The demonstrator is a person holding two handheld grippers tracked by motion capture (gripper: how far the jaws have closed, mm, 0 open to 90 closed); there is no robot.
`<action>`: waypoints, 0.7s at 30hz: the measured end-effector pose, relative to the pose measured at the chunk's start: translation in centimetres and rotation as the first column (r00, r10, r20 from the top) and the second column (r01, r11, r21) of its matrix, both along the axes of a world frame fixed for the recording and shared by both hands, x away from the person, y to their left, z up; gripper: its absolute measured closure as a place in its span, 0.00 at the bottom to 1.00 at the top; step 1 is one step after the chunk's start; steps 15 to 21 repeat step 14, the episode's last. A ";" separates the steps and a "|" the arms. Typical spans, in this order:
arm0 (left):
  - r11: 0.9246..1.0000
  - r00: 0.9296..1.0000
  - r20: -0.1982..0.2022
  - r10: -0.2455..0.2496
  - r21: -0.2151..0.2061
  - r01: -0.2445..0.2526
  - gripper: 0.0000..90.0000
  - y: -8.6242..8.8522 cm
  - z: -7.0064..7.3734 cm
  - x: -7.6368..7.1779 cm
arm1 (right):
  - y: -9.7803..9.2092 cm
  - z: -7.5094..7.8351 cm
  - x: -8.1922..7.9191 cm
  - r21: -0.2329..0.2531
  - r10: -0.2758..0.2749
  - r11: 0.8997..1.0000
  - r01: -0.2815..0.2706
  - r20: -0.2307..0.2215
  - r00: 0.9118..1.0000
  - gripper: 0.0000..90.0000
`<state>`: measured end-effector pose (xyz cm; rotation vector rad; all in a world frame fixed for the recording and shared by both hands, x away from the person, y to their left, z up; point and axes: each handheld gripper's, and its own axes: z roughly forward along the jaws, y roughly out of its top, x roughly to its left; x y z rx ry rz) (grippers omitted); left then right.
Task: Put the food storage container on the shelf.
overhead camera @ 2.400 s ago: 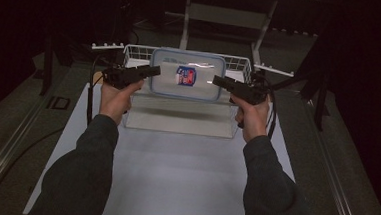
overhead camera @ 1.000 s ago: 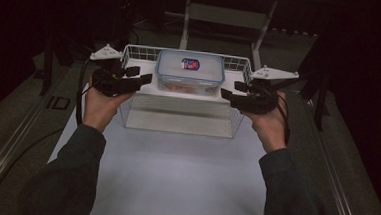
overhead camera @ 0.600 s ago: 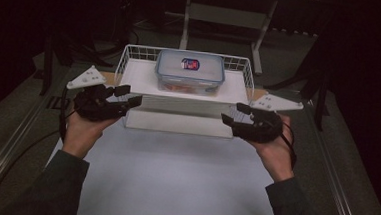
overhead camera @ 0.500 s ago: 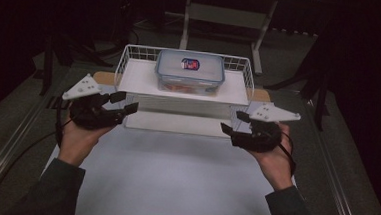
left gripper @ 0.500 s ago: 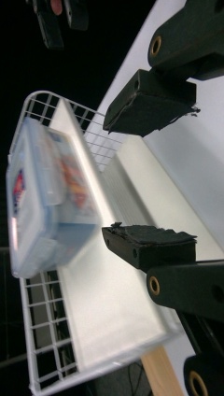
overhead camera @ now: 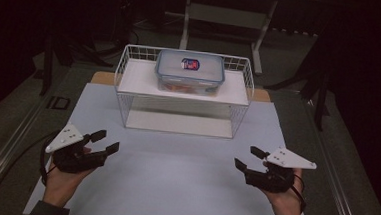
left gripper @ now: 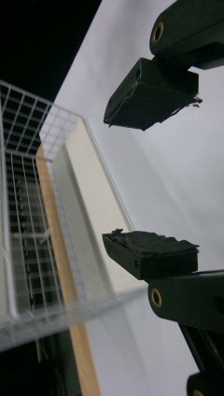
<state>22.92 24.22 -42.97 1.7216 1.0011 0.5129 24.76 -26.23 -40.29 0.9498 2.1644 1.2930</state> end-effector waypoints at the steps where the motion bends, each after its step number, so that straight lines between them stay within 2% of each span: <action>1: 1.000 1.000 -0.003 0.010 -0.004 -0.010 0.41 0.2 -0.4 -0.1 | -0.3 -0.7 -0.3 0.003 -0.011 1.000 0.011 0.000 1.000 0.36; 3: 0.999 0.999 -0.010 0.037 -0.004 -0.037 0.41 0.8 -1.4 -0.4 | -0.9 -1.7 -0.6 0.022 -0.028 0.999 0.028 -0.009 1.000 0.35; 8: 0.997 0.997 -0.018 0.072 -0.010 -0.073 0.41 1.6 -2.3 -0.4 | -2.0 -3.5 -0.6 0.075 -0.079 0.994 0.080 -0.022 0.997 0.35; 12: 0.996 0.996 -0.021 0.092 -0.004 -0.092 0.41 1.7 -2.6 -0.3 | -2.3 -4.0 -0.6 0.059 -0.092 0.994 0.093 -0.022 0.996 0.34; 13: 0.995 0.994 -0.046 0.100 0.005 -0.100 0.40 1.7 -3.3 0.1 | -2.3 -4.3 -0.4 0.047 -0.093 0.994 0.094 -0.028 0.995 0.33; 21: 0.995 0.994 -0.046 0.100 0.005 -0.100 0.40 1.7 -3.3 0.1 | -2.3 -4.5 -0.3 0.043 -0.093 0.995 0.095 -0.034 0.995 0.32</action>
